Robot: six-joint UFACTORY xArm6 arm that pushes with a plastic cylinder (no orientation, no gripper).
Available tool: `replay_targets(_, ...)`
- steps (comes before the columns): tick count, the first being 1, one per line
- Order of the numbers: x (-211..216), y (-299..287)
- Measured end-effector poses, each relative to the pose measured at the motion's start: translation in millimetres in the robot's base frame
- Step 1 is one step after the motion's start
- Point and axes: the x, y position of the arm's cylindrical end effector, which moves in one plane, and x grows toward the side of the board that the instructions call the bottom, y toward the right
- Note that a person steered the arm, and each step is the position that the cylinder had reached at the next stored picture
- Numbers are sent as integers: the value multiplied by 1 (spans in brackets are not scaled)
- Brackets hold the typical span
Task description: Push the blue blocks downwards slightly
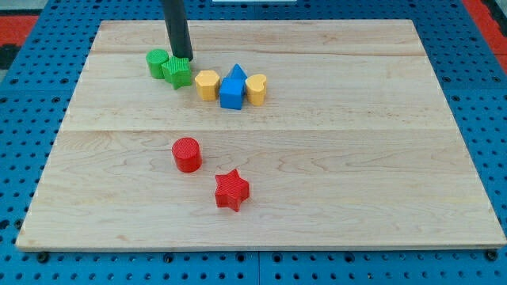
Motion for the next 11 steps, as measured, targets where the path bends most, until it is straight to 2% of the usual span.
replay_targets(4, -1, -2)
replay_targets(5, 4, 32)
replay_targets(6, 7, 93)
replay_targets(7, 40, 96)
replay_targets(8, 31, 96)
replay_targets(9, -19, 85)
replay_targets(10, -40, 5)
replay_targets(11, -24, -37)
